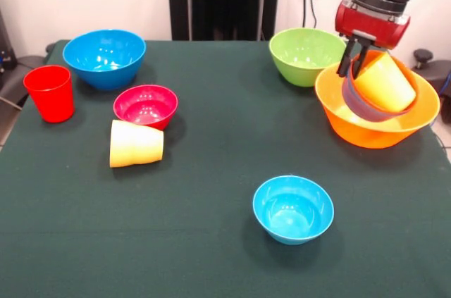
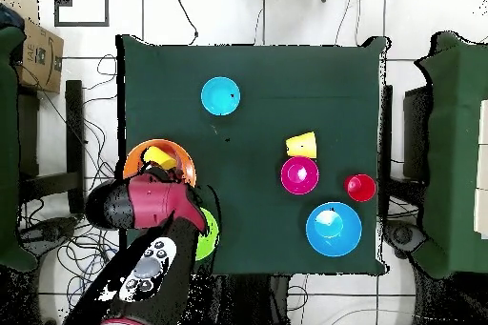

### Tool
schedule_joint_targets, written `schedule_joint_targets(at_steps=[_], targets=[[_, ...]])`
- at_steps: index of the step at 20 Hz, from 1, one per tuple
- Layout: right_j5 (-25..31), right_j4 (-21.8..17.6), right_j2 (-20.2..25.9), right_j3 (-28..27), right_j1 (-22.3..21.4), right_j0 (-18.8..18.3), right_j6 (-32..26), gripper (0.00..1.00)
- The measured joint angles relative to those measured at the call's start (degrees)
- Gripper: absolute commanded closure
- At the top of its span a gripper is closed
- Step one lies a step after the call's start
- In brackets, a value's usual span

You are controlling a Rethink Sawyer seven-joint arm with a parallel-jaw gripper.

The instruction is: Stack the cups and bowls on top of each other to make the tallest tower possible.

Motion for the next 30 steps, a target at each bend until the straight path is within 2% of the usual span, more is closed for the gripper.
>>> schedule_joint_targets(at_steps=[9,25,26,30], targets=[[-0.53,0.94,-0.26,0.34,0.26,-0.18,0.0,1.0],[-8.54,1.37,1.08,2.71,5.43,-1.7,0.0,1.0],[-8.64,1.59,1.11,2.86,5.96,-1.68,0.0,0.0],[-8.63,1.85,1.15,2.86,6.17,-1.68,0.0,0.0]])
